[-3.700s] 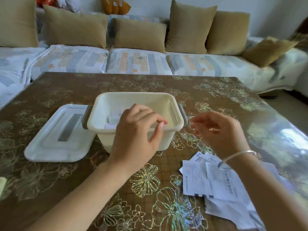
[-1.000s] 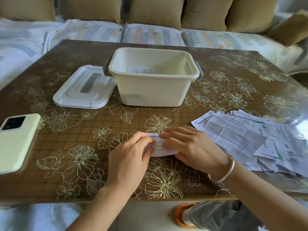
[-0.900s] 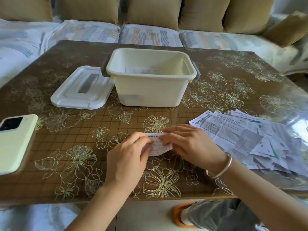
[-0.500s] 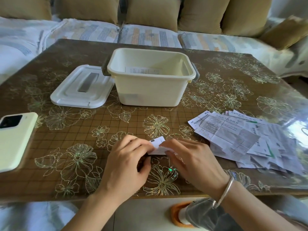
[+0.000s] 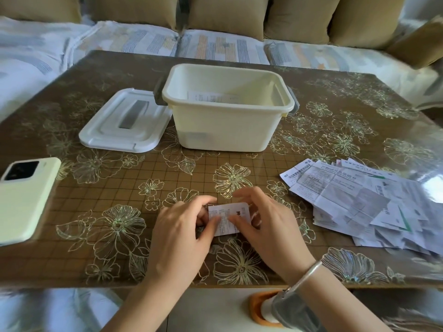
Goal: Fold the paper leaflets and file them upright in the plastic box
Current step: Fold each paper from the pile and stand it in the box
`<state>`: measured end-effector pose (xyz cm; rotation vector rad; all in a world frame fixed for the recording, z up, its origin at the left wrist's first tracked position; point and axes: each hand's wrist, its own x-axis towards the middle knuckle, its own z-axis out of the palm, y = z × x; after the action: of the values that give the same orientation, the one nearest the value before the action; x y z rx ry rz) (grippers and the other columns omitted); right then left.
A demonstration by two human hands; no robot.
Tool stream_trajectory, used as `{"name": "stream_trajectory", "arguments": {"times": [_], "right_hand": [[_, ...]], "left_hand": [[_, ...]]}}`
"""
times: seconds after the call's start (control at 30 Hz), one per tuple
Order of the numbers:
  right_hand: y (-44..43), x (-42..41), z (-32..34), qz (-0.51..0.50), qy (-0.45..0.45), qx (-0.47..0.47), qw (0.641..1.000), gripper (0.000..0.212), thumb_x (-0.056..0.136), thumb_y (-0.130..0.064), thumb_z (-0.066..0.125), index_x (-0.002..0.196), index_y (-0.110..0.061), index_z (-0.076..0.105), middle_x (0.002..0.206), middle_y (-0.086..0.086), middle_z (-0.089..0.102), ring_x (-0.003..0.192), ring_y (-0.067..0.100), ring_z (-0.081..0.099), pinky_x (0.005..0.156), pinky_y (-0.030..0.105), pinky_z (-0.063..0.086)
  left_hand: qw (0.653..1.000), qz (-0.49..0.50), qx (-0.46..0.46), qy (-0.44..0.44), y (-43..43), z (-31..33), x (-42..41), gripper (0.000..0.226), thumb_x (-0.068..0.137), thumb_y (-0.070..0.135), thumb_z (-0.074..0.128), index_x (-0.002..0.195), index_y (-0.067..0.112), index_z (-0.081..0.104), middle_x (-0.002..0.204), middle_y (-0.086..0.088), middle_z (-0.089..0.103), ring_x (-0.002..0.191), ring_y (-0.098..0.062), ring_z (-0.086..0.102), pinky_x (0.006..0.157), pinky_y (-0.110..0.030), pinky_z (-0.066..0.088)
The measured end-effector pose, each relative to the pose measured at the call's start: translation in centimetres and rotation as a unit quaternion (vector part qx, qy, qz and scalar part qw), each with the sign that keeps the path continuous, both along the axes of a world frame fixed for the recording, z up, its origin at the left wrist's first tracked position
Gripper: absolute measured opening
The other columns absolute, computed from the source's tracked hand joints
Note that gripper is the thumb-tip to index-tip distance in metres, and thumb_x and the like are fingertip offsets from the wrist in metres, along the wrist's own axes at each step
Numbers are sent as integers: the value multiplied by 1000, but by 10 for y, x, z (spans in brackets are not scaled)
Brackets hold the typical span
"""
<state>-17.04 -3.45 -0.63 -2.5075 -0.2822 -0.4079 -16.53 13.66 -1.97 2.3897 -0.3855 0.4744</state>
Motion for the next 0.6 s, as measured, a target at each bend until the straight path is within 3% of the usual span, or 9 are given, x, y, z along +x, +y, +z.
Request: {"name": "stream_trajectory", "arguments": {"times": [0.13,0.2,0.27,0.47,0.6], "right_hand": [[0,3,-2,9,-8,-51,999,31,79,-34,72,108,-29,60,103,-16,56,90,6,54,65,28,52],[0,4,-1,8,-15,-73,997,31,79,-34,71,107,-30,62,110,-13,54,98,9,53,63,26,52],[-2,5,1,34,-32,-99,994,25,79,-35,69,103,-29,64,110,-13,56,99,11,52,68,27,52],[-18,9,5,161,-9,-119,980,29,82,-51,59,100,-30,68,106,-17,63,100,6,54,81,27,49],[-20,12,10,166,-62,-130,976,19,90,-38,56,94,-24,68,90,-14,68,83,6,63,69,28,52]], "left_hand": [[999,8,26,15,-2,-1,1,35,77,25,78,110,21,67,87,15,58,73,-7,52,71,-25,46],[999,14,29,24,-2,-1,1,38,78,28,75,114,21,64,108,9,58,78,-10,55,71,-26,50],[999,8,34,19,-2,-1,1,34,78,29,70,110,21,63,115,8,55,83,-10,57,71,-25,51],[998,-24,50,-9,0,0,1,7,80,26,67,85,21,68,91,16,62,85,-8,53,66,-24,49],[998,-57,-17,-2,9,3,6,22,89,40,58,85,25,74,85,21,66,82,-2,56,67,-25,50]]}}
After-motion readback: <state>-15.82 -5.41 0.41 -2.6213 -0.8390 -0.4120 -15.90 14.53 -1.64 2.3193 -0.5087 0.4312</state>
